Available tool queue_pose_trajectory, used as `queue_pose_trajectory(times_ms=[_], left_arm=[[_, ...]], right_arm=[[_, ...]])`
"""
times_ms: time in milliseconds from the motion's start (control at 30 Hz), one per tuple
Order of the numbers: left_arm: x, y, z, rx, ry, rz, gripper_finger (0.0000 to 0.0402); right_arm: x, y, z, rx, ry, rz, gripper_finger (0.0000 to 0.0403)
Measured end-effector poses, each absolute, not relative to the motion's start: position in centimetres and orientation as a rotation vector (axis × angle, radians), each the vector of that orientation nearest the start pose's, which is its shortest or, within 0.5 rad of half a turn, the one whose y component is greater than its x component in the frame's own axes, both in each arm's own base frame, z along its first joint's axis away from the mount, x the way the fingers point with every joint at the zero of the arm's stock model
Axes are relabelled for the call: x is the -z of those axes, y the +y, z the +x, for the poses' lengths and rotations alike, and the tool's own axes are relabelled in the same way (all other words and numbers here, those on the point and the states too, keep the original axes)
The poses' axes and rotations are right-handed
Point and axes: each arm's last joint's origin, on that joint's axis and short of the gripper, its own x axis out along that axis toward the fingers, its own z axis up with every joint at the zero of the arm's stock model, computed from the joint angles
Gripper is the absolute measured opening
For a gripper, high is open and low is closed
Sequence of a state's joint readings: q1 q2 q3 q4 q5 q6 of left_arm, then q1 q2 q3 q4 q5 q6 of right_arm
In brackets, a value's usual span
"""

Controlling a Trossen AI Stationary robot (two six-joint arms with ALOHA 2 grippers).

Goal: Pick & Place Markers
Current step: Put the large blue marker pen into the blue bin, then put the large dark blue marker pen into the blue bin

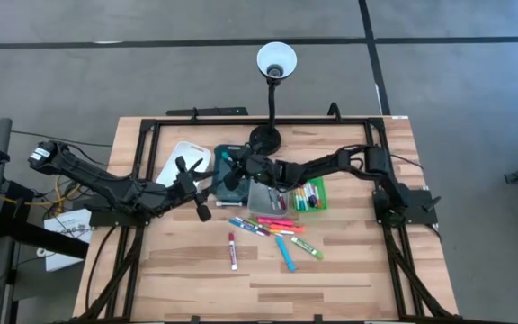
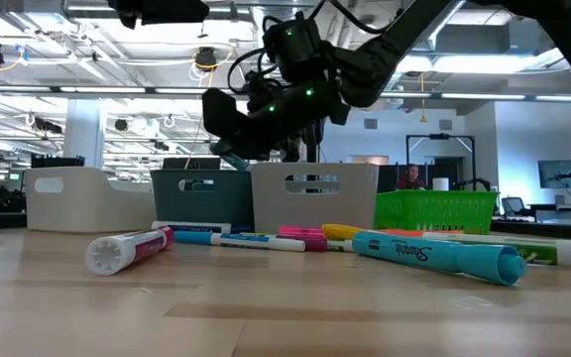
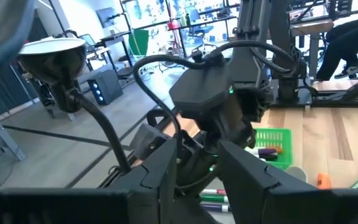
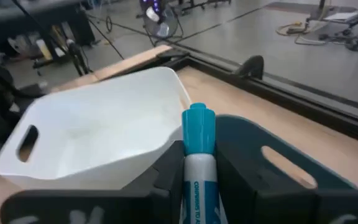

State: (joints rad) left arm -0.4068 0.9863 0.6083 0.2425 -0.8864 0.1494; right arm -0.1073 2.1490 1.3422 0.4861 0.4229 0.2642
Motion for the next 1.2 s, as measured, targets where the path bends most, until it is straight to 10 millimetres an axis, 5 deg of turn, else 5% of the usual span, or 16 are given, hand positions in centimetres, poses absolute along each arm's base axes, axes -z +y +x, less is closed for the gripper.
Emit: queue_pose_trajectory(times_ms=[300,400,633,933,1067,1200], left_arm=[[-27.0,-6.2,20.0,-0.458,0.193,0.199,0.0117],[-25.8,-6.4,19.9,-0.336,0.294,0.156,0.0117],[-20.7,-7.1,19.4,-0.108,0.527,0.093,0.0117],[-14.9,-6.9,19.1,-0.124,0.589,0.094,0.0117],[-13.7,-7.0,19.4,-0.105,0.619,0.143,0.0117],[-12.5,-6.5,20.0,-0.136,0.658,0.151,0.0117]], right_arm=[[-15.7,-7.1,45.9,0.588,0.327,0.194,0.0145],[-16.0,-7.0,45.9,0.581,0.322,0.181,0.0162],[-22.5,-4.2,44.3,0.498,0.286,0.079,0.0175],[-32.4,2.4,35.7,0.369,0.463,-0.037,0.0155],[-33.4,5.0,31.9,0.429,0.558,-0.080,0.0142],[-31.7,7.0,28.9,0.467,0.569,-0.087,0.0122]])
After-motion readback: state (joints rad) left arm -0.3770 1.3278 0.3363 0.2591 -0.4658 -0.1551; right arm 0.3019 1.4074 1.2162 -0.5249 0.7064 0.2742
